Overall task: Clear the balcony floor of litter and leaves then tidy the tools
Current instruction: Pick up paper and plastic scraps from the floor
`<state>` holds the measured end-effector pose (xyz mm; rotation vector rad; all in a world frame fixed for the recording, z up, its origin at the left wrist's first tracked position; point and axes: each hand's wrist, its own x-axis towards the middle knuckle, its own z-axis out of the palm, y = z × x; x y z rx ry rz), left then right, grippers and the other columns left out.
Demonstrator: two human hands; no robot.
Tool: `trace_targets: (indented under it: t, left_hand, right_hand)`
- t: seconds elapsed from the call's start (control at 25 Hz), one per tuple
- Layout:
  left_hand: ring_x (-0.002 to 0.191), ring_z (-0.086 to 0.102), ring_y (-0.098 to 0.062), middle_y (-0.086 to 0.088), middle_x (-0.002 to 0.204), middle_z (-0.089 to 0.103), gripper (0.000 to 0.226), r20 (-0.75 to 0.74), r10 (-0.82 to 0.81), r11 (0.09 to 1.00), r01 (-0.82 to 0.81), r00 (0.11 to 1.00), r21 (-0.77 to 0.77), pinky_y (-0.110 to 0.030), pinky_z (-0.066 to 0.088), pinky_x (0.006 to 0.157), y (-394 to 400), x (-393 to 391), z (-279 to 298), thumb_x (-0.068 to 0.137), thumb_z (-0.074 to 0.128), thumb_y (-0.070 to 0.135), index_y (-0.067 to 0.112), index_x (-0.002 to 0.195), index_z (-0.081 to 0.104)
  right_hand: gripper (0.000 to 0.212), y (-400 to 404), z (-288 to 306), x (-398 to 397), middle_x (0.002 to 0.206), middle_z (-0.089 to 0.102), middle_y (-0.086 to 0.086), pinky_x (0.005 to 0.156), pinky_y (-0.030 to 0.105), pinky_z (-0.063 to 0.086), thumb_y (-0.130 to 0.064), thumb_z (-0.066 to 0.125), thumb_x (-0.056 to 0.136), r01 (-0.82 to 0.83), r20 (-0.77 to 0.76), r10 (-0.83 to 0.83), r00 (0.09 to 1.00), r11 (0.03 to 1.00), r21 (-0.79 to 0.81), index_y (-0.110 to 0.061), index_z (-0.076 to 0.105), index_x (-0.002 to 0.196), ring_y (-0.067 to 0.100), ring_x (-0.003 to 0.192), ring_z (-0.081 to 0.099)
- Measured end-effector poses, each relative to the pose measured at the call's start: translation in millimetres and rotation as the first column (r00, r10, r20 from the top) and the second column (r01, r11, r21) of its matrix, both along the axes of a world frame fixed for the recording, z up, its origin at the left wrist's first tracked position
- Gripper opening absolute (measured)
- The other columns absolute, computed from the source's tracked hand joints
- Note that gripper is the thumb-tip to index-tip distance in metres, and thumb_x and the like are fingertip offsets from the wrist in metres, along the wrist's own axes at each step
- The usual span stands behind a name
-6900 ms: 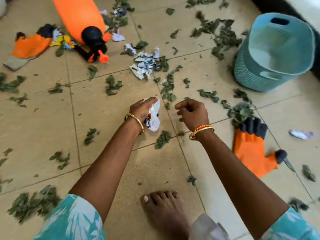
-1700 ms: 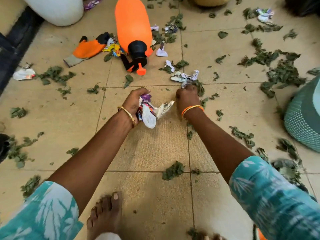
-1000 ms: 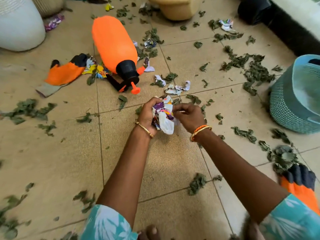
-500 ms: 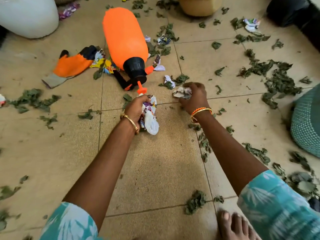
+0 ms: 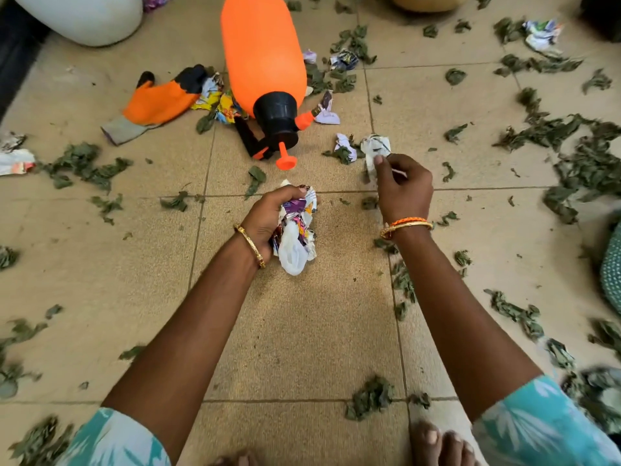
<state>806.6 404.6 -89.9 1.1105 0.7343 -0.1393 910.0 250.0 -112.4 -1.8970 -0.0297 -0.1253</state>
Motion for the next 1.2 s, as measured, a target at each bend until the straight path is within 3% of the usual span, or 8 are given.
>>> trace_targets:
  t: [0.12, 0.24, 0.32, 0.44, 0.6, 0.96, 1.08, 1.2]
  left_hand:
    - [0.058, 0.059, -0.016, -0.006, 0.077, 0.068, 0.023, 0.031, -0.063, 0.998, 0.063, 0.998, -0.022, -0.025, 0.048, 0.059, -5.1, 1.2, 6.1, 0.090, 0.055, 0.019, 0.015, 0.073, 0.068]
    - [0.084, 0.068, -0.025, -0.014, 0.099, 0.070, 0.029, 0.077, -0.077, 0.997, 0.078, 0.994, -0.009, -0.032, 0.054, 0.078, -5.6, 2.7, 6.4, 0.088, 0.062, 0.024, 0.004, 0.108, 0.067]
    - [0.096, 0.066, -0.034, -0.021, 0.112, 0.066, 0.048, 0.067, -0.091, 0.996, 0.090, 0.994, 0.014, -0.038, 0.053, 0.087, -7.2, 1.8, 3.9, 0.079, 0.071, 0.026, -0.002, 0.116, 0.064]
    - [0.065, 0.064, -0.025, -0.016, 0.087, 0.067, 0.032, -0.007, 0.005, 0.994, -0.004, 1.000, 0.105, -0.031, 0.052, 0.066, -5.7, -0.6, -0.3, 0.073, 0.073, 0.023, 0.001, 0.096, 0.069]
    - [0.056, 0.059, -0.018, -0.007, 0.072, 0.064, 0.011, -0.056, 0.081, 0.997, -0.080, 0.995, 0.015, -0.024, 0.050, 0.054, 7.8, -3.6, -3.3, 0.085, 0.062, 0.019, 0.009, 0.085, 0.066]
    - [0.048, 0.054, -0.018, -0.003, 0.058, 0.059, 0.013, -0.038, 0.054, 0.998, -0.052, 0.998, 0.043, -0.021, 0.046, 0.050, 14.2, 10.8, 10.8, 0.078, 0.063, 0.021, 0.012, 0.069, 0.062]
    - [0.051, 0.054, -0.017, -0.002, 0.061, 0.060, 0.015, -0.007, 0.096, 0.995, -0.095, 0.995, 0.034, -0.023, 0.048, 0.054, 16.9, 13.2, 10.0, 0.078, 0.066, 0.030, 0.016, 0.076, 0.065]
    - [0.051, 0.057, -0.016, 0.000, 0.062, 0.062, 0.022, 0.012, 0.087, 0.996, -0.087, 0.996, 0.024, -0.024, 0.048, 0.055, 14.6, 10.0, 6.4, 0.073, 0.070, 0.037, 0.020, 0.087, 0.069]
  right_hand:
    - [0.012, 11.2, 17.8, -31.4, 0.073, 0.066, 0.002, 0.066, 0.029, 0.056, -0.009, 0.066, 0.085, -0.099, -0.339, 0.247, 0.908, 0.911, 0.399, -0.012, 0.063, 0.074, 0.015, 0.069, 0.063]
    - [0.014, 18.2, 23.1, -48.0, 0.062, 0.063, 0.000, 0.056, 0.023, 0.056, -0.004, 0.067, 0.083, -0.130, -0.430, 0.379, 0.819, 0.853, 0.505, -0.009, 0.057, 0.075, 0.007, 0.054, 0.063]
    - [0.014, 19.9, 23.6, -47.8, 0.064, 0.062, 0.004, 0.052, 0.020, 0.054, -0.003, 0.067, 0.083, -0.248, -0.395, 0.407, 0.824, 0.885, 0.395, -0.010, 0.058, 0.076, 0.004, 0.050, 0.061]
    - [0.006, 21.2, 25.6, -29.4, 0.064, 0.060, 0.002, 0.054, 0.022, 0.052, -0.008, 0.067, 0.084, -0.456, -0.377, 0.474, 0.796, 0.879, 0.141, -0.010, 0.066, 0.078, 0.005, 0.052, 0.056]
    - [0.016, 27.3, 19.6, 34.0, 0.087, 0.071, 0.009, 0.072, 0.023, 0.046, -0.019, 0.061, 0.087, -0.264, -0.201, 0.211, 0.957, 0.918, -0.295, -0.008, 0.072, 0.093, 0.020, 0.082, 0.064]
    - [0.053, 85.4, 0.5, 83.9, 0.122, 0.056, 0.015, 0.088, 0.038, 0.047, -0.041, 0.069, 0.080, -0.298, -0.252, 0.165, 0.953, 0.647, -0.702, -0.007, 0.055, 0.118, 0.032, 0.111, 0.056]
    - [0.044, 82.1, 0.7, 92.1, 0.112, 0.062, 0.013, 0.083, 0.034, 0.051, -0.032, 0.073, 0.075, -0.236, -0.277, 0.086, 0.957, 0.786, -0.571, -0.007, 0.061, 0.109, 0.027, 0.101, 0.062]
    - [0.014, 65.7, 14.1, 93.5, 0.069, 0.064, -0.001, 0.060, 0.022, 0.046, -0.027, 0.071, 0.075, -0.137, -0.316, 0.070, 0.946, 0.971, -0.197, -0.015, 0.065, 0.069, 0.009, 0.060, 0.059]
